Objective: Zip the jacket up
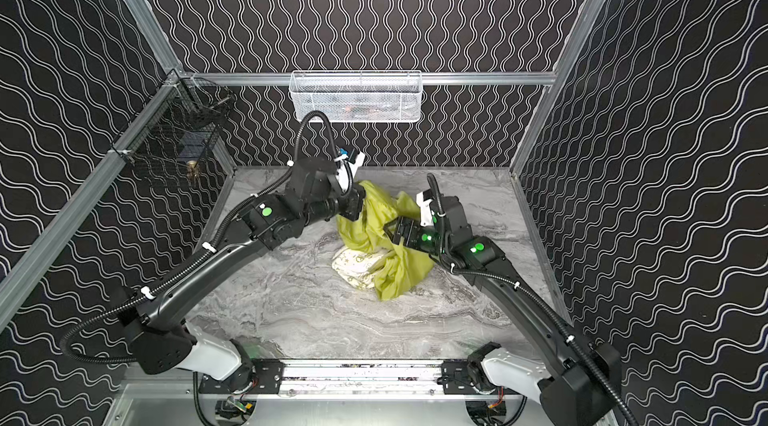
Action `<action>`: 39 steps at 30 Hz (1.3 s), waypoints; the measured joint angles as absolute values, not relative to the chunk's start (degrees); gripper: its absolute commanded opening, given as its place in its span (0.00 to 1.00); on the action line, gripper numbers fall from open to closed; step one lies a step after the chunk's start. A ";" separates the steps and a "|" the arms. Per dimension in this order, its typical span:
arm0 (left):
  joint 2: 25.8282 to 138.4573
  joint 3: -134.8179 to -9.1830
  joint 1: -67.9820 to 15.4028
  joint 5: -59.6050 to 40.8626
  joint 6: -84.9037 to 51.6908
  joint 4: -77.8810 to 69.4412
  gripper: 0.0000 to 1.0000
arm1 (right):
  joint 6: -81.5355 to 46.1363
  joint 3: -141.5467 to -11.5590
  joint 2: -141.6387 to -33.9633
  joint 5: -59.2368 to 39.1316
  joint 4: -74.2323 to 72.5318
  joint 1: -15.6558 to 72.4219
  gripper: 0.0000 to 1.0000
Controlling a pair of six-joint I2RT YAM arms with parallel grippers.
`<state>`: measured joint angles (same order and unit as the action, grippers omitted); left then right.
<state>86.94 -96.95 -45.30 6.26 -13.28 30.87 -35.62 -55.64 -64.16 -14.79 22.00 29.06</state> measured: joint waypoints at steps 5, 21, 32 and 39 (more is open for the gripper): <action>88.29 -101.43 -42.50 5.28 -13.08 32.69 0.00 | -37.08 -48.58 -59.61 -13.52 21.08 28.82 0.85; 89.36 -108.07 -39.92 5.65 -10.20 36.21 0.00 | -43.57 -33.91 -62.54 -10.74 6.24 44.29 0.89; 85.19 -107.13 -38.94 7.29 -8.84 37.41 0.00 | -48.18 -40.03 -73.97 0.89 5.28 44.99 0.11; 83.70 -107.61 -38.06 9.39 -7.53 37.60 0.00 | -44.71 -48.60 -70.37 4.95 10.50 43.05 0.00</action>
